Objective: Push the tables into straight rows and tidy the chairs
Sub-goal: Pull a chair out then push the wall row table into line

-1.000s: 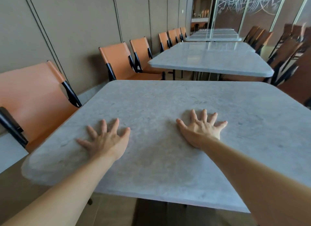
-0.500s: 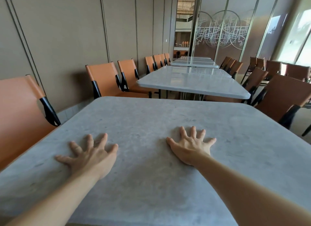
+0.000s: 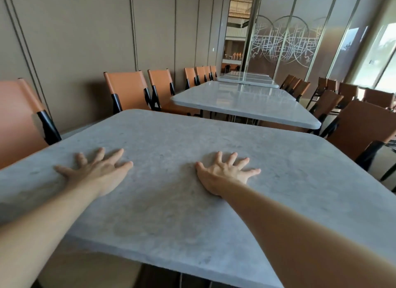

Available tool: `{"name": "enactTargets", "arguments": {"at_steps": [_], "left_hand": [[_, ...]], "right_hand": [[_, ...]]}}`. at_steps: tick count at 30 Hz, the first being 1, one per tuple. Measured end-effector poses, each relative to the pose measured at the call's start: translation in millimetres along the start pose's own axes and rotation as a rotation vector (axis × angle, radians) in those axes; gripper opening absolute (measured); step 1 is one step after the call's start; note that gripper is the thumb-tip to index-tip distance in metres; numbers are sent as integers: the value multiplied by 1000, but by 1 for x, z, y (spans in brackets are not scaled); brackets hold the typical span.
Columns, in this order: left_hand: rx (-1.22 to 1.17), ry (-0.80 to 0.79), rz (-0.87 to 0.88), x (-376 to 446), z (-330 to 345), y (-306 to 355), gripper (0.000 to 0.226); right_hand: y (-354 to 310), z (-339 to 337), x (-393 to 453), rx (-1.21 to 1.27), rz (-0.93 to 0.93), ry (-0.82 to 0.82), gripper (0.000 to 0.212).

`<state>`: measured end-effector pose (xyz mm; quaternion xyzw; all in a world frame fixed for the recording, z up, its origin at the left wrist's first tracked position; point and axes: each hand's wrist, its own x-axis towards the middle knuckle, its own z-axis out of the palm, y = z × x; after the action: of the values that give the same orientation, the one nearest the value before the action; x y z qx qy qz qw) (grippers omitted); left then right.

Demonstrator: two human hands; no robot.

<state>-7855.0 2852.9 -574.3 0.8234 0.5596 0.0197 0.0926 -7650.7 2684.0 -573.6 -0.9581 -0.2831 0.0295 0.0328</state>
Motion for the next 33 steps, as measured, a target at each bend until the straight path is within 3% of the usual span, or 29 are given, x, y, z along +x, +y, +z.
{"name": "enactTargets", "arguments": {"at_steps": [14, 21, 30, 33], "left_hand": [[-35, -14, 8, 35, 1, -8, 62], [36, -45, 12, 32, 2, -13, 64], [-11, -75, -45, 4, -1, -5, 56], [-49, -3, -61, 1, 2, -5, 55]], "right_hand": [[-36, 7, 31, -22, 58, -43, 90], [-28, 10, 27, -18, -9, -26, 91], [-27, -5, 17, 11, -61, -151, 89], [-19, -18, 23, -46, -104, -219, 89]]}}
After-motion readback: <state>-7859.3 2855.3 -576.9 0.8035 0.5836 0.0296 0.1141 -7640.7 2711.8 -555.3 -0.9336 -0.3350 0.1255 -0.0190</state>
